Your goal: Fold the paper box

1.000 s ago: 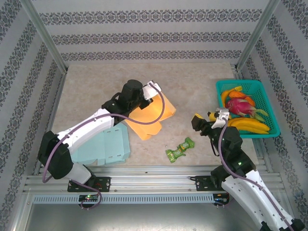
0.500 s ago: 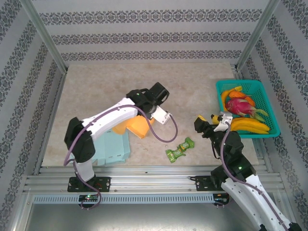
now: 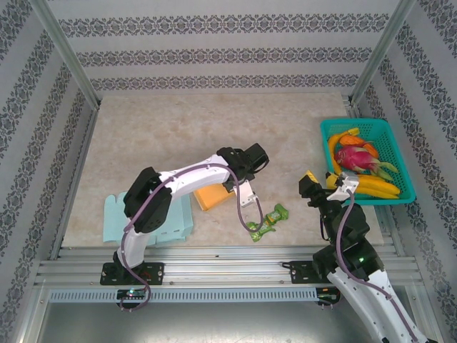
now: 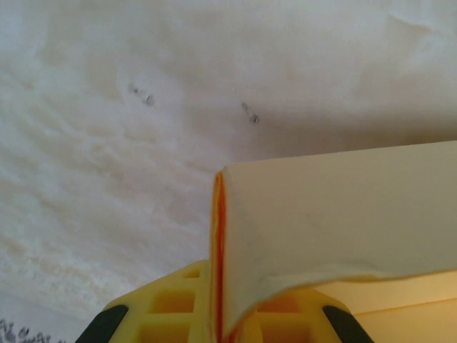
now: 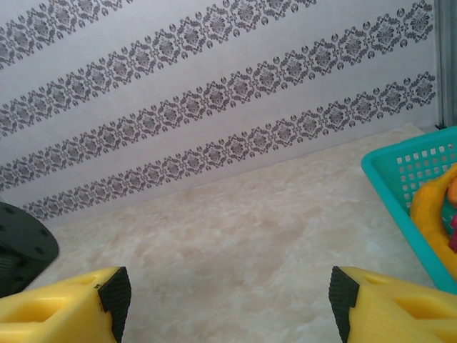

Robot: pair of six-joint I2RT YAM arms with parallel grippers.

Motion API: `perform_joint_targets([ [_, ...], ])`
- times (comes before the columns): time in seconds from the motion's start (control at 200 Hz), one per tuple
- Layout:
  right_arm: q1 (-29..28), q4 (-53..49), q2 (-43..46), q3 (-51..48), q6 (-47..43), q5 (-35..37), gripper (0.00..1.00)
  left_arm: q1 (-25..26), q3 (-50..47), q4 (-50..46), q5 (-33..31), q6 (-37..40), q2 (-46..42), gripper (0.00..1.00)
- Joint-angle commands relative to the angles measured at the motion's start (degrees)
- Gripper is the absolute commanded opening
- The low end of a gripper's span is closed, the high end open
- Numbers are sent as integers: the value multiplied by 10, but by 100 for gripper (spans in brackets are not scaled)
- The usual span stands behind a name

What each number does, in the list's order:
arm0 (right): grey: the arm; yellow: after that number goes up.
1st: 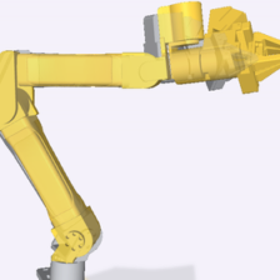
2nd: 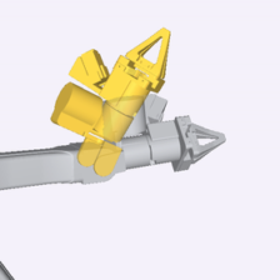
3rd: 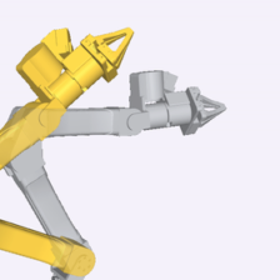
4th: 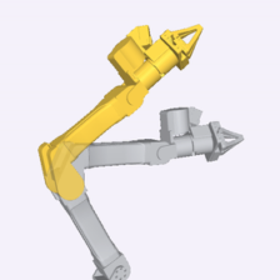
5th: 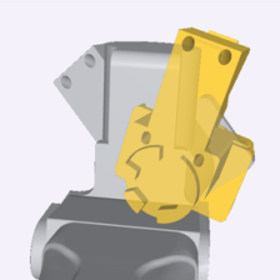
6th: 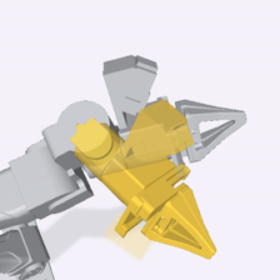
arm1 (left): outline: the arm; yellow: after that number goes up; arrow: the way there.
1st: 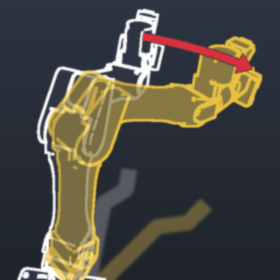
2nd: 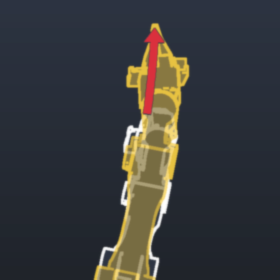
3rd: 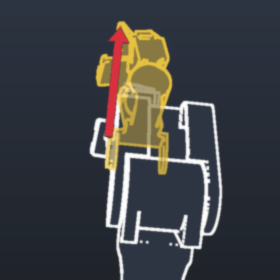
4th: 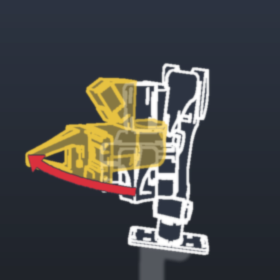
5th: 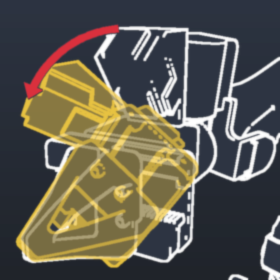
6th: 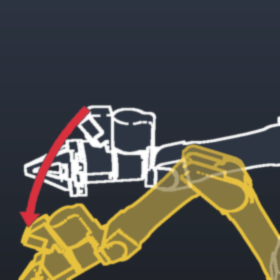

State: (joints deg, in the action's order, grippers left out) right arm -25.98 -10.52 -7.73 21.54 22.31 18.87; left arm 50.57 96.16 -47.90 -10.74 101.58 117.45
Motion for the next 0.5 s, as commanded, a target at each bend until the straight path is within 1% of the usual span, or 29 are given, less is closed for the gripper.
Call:
perform_joint_targets([
  [0.0, 5, -4, 1, -8, -3, 18, 75, 12, 25, 1, 16, 11, 25, 5],
  [0.07, 5, -5, 3, -9, -3, 19, 75, 14, 29, 9, 24, 1, 37, 2],
  [0.12, 5, -6, 3, -9, -3, 19, 75, 15, 24, 22, 36, -5, 41, 1],
  [0.27, 5, -6, 3, -10, -3, 20, 75, 16, -25, 107, 67, 5, 46, 0],
  [0.445, 6, -5, 3, -11, -3, 21, 75, 14, -31, 134, 85, -5, 60, 3],
  [0.495, 6, -6, 3, -11, -3, 21, 75, 14, -29, 134, 87, -6, 63, 6],
])
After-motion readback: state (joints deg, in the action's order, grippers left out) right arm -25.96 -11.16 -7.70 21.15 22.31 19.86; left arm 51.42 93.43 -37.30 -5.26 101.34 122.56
